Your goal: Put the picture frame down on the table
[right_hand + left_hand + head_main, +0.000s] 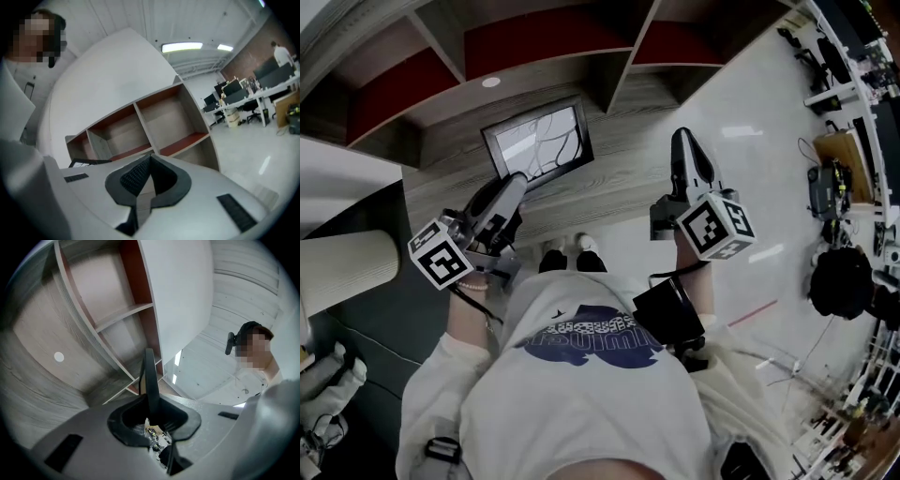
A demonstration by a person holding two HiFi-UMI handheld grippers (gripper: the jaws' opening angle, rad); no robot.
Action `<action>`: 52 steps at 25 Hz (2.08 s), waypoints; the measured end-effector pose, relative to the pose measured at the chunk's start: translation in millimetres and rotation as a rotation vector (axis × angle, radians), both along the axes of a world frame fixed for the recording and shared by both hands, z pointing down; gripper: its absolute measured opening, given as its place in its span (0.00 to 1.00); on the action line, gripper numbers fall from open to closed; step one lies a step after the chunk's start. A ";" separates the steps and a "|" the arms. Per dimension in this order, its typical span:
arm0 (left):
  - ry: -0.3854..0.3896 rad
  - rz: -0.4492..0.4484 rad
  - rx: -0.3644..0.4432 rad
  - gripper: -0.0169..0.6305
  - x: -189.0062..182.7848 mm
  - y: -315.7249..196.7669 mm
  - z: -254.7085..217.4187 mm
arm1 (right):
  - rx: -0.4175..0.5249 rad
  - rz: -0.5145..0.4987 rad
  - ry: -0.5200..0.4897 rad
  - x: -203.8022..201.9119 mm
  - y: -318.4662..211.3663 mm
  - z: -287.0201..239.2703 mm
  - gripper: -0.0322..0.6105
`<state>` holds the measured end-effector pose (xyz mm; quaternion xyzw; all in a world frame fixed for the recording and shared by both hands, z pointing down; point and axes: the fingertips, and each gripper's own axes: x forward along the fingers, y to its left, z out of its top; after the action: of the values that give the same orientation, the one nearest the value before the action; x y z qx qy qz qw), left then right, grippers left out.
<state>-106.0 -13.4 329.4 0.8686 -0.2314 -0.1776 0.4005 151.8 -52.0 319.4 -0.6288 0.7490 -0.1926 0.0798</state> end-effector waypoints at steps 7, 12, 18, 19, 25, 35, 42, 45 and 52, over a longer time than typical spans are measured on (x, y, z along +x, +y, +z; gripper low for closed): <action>0.012 0.122 0.043 0.13 50.3 -9.5 -27.5 | -0.023 -0.465 -0.349 -16.1 -17.1 1.9 0.35; 0.069 0.225 0.016 0.13 70.0 -2.1 -36.6 | -0.041 -0.698 -0.506 -40.2 -5.3 5.3 0.38; 0.132 0.297 -0.027 0.13 72.3 -1.2 -32.1 | -0.034 -0.779 -0.665 -44.3 4.0 9.3 0.36; 0.137 0.308 -0.031 0.13 72.0 -2.1 -30.7 | -0.031 -0.788 -0.680 -43.6 4.8 9.8 0.36; 0.172 0.373 -0.078 0.13 74.8 -7.8 -18.7 | -0.036 -0.884 -0.662 -54.0 17.0 7.8 0.36; 0.242 0.473 -0.142 0.13 77.4 -14.5 -2.6 | -0.090 -0.929 -0.632 -63.5 27.0 19.4 0.24; 0.216 0.474 -0.194 0.13 77.0 -24.3 27.3 | -0.183 -0.860 -0.608 -64.2 18.5 47.0 0.18; 0.183 0.456 -0.213 0.13 79.0 -30.5 38.4 | -0.225 -0.830 -0.650 -62.1 13.4 56.8 0.16; 0.027 0.358 -0.306 0.14 77.9 -58.1 88.4 | -0.305 -0.782 -0.697 -67.7 -12.4 83.8 0.14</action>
<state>-28.0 -71.5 417.7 0.8226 -0.0925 -0.0783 0.5556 84.1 -64.4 403.2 -0.2068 0.8197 -0.5116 0.1537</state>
